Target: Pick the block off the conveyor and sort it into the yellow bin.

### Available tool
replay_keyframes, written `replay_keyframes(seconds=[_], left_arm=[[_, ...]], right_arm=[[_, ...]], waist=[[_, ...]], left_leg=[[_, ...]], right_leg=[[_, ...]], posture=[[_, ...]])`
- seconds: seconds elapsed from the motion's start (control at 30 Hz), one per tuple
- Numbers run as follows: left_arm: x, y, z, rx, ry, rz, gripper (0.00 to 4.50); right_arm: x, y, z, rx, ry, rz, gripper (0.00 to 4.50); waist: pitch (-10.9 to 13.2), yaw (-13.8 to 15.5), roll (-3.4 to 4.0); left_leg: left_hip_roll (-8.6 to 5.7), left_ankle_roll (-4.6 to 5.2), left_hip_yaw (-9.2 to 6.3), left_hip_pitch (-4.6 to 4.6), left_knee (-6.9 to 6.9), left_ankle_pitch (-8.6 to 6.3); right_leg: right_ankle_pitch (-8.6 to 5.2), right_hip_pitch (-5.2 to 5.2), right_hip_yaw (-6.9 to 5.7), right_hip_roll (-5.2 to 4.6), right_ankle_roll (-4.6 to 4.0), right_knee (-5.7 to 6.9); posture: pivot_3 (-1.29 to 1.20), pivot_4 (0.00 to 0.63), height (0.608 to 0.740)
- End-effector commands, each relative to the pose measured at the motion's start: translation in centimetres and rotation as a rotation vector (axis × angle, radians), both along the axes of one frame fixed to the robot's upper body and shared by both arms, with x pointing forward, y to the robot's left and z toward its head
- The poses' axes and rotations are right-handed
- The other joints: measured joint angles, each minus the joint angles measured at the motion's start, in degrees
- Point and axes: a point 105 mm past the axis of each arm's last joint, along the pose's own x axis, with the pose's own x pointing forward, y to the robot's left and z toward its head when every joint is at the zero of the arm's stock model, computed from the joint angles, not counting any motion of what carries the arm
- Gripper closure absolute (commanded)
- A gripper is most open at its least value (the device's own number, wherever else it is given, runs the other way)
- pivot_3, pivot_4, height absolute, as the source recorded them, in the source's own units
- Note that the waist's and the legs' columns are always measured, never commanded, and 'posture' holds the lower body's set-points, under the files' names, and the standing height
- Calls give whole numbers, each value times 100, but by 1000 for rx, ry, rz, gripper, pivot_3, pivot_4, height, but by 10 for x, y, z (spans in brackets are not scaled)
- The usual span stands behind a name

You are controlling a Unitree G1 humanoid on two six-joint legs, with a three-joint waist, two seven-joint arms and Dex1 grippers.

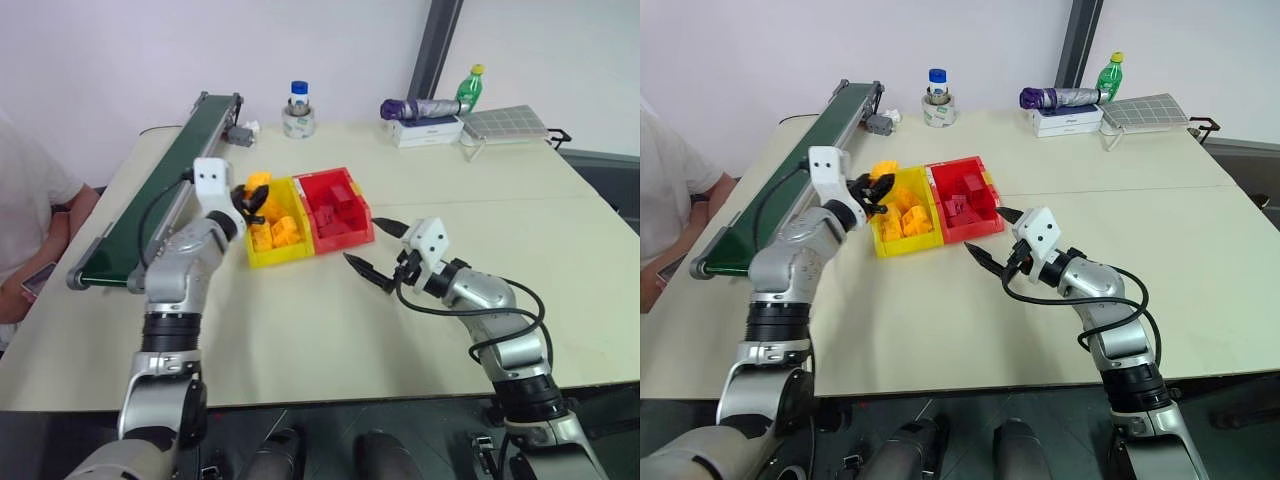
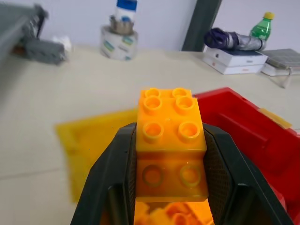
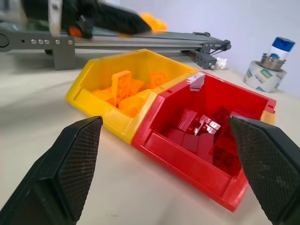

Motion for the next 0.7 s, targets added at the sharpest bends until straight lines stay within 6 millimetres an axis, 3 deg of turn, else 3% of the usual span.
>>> replay_keyframes(seconds=[0.03,0.13,0.17,0.3,0.4,0.57,0.7], left_arm=[[6,-2,20,8,-86,37,1812],[6,-5,20,18,-92,28,262],[5,-6,21,15,-103,18,24],[-12,-9,33,-28,-155,-100,24],[-34,1,31,-98,-112,-190,24],[-75,26,19,73,-105,-293,24],[-88,47,10,161,-95,-282,24]], right_arm=[[-7,-3,17,12,-67,-3,0],[-8,-4,17,14,-65,-7,0],[-8,-4,17,15,-64,-8,0],[-9,-3,15,15,-60,-4,0],[-8,-3,15,14,-55,0,0],[-6,-1,14,9,-50,17,0],[-4,2,13,7,-44,33,0]], waist=[[0,18,0],[0,21,0],[0,21,0],[0,11,0],[0,-22,0],[0,-20,1],[1,52,3]], left_leg=[[1,0,0,0,0,0],[1,0,0,0,3,0],[1,0,0,0,4,0],[1,0,1,0,5,0],[2,1,3,0,3,0],[26,-2,12,2,-1,0],[33,-19,11,2,0,-4]], right_leg=[[0,1,0,1,0,0],[2,3,0,2,0,0],[2,4,0,2,0,0],[3,3,0,2,1,-1],[3,1,3,3,1,-1],[12,-7,13,28,-16,0],[7,0,13,31,-51,-5]], posture=[[0,150,740],[0,150,740],[0,150,740],[0,150,740],[0,150,740],[0,150,740],[0,150,740]])
